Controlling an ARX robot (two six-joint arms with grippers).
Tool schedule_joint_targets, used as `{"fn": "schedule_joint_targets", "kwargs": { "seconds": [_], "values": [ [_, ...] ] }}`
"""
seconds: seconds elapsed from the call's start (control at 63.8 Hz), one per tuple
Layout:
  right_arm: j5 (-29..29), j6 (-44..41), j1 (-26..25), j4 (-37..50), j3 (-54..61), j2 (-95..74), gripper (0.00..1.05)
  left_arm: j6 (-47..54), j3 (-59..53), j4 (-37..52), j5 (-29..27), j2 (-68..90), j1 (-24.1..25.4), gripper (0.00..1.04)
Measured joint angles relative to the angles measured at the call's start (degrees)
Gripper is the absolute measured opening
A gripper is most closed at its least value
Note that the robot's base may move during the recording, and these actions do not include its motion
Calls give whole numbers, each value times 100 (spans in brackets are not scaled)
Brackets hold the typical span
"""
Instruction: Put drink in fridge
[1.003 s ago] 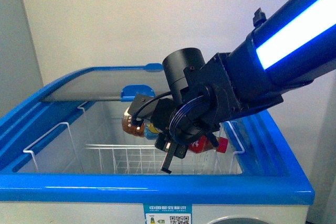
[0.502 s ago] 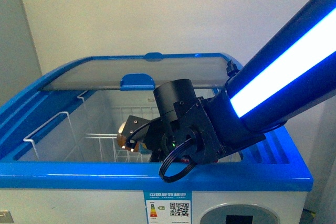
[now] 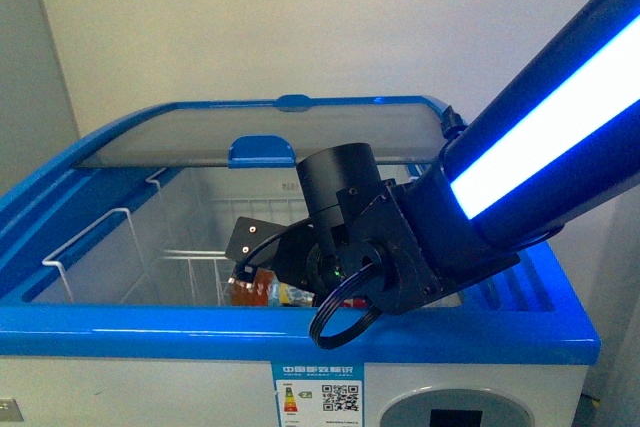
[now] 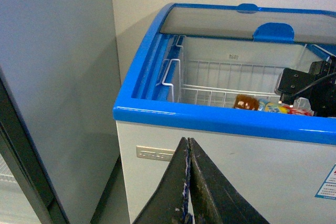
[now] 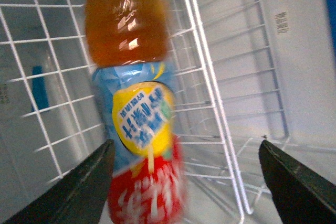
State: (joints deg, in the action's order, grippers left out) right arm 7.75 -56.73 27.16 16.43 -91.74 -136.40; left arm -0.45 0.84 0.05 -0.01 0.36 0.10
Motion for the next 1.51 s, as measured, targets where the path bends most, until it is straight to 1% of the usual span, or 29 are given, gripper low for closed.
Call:
{"fn": "schedule_joint_targets", "kwargs": {
  "seconds": [0.016,0.063,0.078,0.11,0.267,0.298,0.361,0.392,0.423,0.533,0.596,0.643,0.706,0.815,0.894,1.003,1.035,1.082,1.098,1.16,1.192,1.223,1.286,1.301,1.333,1.364,1.395,1.411,1.505],
  "values": [
    [-4,2,0,15,15,13,86,0,0,0,0,0,0,3],
    [2,-11,17,35,212,197,98,2,0,0,0,0,0,3],
    [17,-11,17,37,269,284,99,2,0,0,9,-2,0,3],
    [-24,-11,-9,35,382,446,97,0,0,0,0,-2,0,3],
    [-81,33,-96,-81,767,1147,97,2,0,-2,0,-2,0,3],
    [-160,85,-122,-144,846,1305,97,2,0,-2,0,-2,0,3],
    [-688,374,-122,-527,1141,1799,97,2,0,-2,0,-2,0,3],
    [-758,507,-57,-702,1287,2059,97,2,0,-2,13,-2,0,3],
    [-1001,741,-44,-907,1443,2389,97,2,0,-2,2,-2,0,3],
    [-1115,1266,-83,-946,1952,3075,97,2,0,-2,-2,-2,0,3],
    [-929,1718,-273,-782,2358,3635,97,2,0,-2,2,-2,0,3],
    [-531,2142,-501,-706,2640,4124,97,2,0,-2,2,-2,0,3],
    [-201,2538,-715,-680,2903,4570,97,2,0,-2,0,-2,0,3],
    [483,3810,-1303,-1064,3753,5982,97,2,0,-2,0,-2,0,3],
    [800,4225,-1515,-1285,4245,6743,97,2,0,-2,0,-2,0,3],
    [1078,4601,-1602,-1633,5108,8072,97,2,0,-2,2,-2,0,3],
    [1121,4699,-1574,-1801,5379,8533,97,2,0,-2,2,-2,0,3],
    [1381,4937,-1405,-2312,5834,9429,97,2,0,-2,0,-2,0,3],
    [1322,5095,-1349,-2376,6144,9980,94,2,0,-2,0,-2,0,3],
    [538,5375,-1401,-2096,7055,11462,80,2,0,-2,0,-2,0,3],
    [385,5447,-1513,-2039,7394,12045,73,4,0,-2,0,-2,0,3],
    [291,5460,-1567,-2013,7497,12275,70,4,0,-2,2,-2,0,3],
    [192,5530,-1716,-1939,7700,12561,59,4,0,-2,4,-9,0,3],
    [133,5554,-1777,-1930,7766,12598,56,4,0,-2,2,-9,0,3],
    [-428,5569,-2142,-1930,7945,12662,47,2,0,-2,2,-9,0,3],
    [-678,5578,-2433,-1926,8078,12712,40,4,0,-2,2,-9,0,3],
    [-704,5593,-2627,-1893,8196,12804,31,4,0,-2,-2,-9,0,3],
    [-704,5593,-2640,-1886,8205,12813,30,2,0,-2,-2,-9,0,3],
    [-763,5593,-2680,-1832,8319,12928,14,4,0,-2,7,-9,0,3]
  ]
}}
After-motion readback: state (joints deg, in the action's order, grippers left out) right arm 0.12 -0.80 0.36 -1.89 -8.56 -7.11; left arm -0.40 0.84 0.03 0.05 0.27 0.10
